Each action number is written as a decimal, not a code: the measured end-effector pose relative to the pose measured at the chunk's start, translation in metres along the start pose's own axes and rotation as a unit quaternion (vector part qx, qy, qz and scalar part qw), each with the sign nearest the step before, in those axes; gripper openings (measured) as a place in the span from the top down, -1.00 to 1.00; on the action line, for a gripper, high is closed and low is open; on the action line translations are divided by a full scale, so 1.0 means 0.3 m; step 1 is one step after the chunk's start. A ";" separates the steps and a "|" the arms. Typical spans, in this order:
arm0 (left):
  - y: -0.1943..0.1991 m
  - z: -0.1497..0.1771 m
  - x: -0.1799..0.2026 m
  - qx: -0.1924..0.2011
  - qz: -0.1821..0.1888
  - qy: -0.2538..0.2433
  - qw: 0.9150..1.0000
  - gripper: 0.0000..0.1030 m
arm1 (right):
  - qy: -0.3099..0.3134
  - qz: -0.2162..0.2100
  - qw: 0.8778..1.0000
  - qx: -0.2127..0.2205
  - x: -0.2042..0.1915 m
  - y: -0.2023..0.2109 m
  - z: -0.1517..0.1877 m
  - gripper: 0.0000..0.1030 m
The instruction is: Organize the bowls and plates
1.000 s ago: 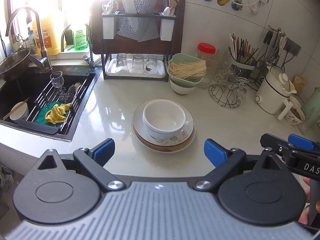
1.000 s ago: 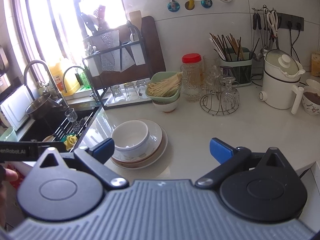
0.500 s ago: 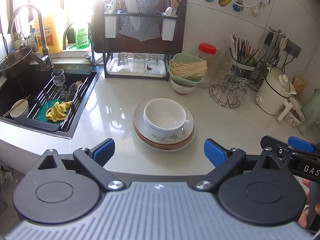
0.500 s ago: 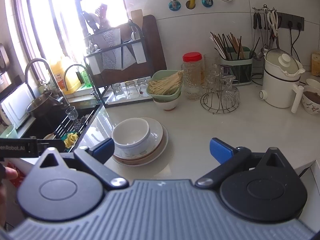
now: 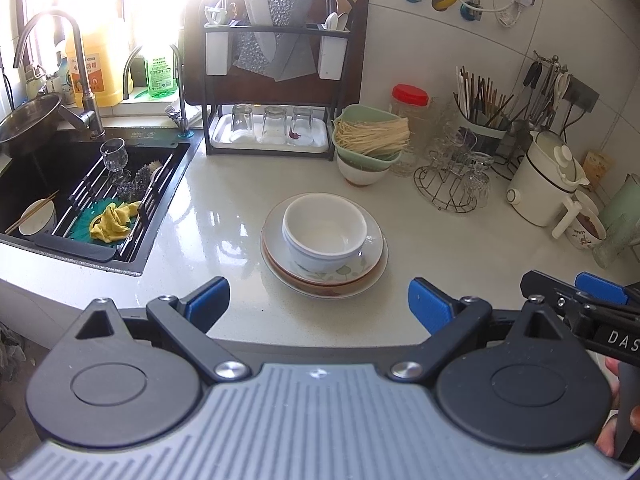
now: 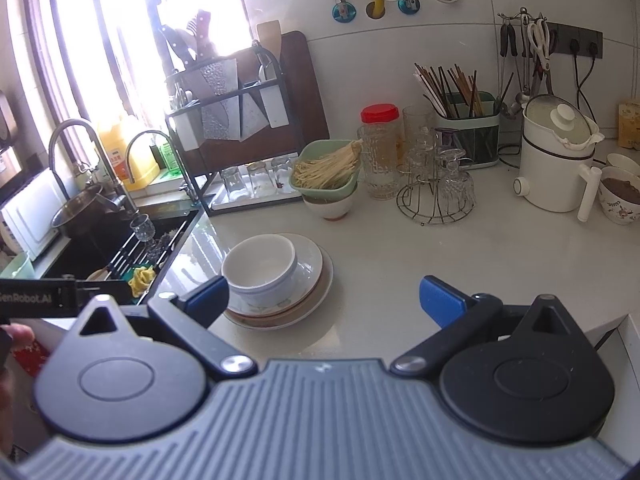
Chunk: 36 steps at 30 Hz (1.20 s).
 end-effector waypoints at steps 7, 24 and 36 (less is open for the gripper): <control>0.014 0.004 -0.003 0.000 -0.004 -0.002 1.000 -0.90 | 0.004 -0.004 1.000 -0.003 -0.010 0.014 0.012 -1.00; 0.029 0.019 0.000 -0.005 -0.004 -0.011 1.000 -0.92 | 0.009 -0.004 1.000 -0.006 -0.017 0.042 0.030 -1.00; 0.034 0.020 0.017 -0.003 -0.003 -0.021 1.000 -0.92 | 0.006 -0.001 1.000 -0.001 -0.013 0.055 0.036 -1.00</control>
Point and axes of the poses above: each gripper's, at about its wrist camera, not at the fingertips, and y roughly against the way its jaws point, x to its right, z to its underside, the point moved 4 cm from there along -y, roughly the way its jaws point, and after that the axes turned 3 degrees about x, right-handed, at the moved point
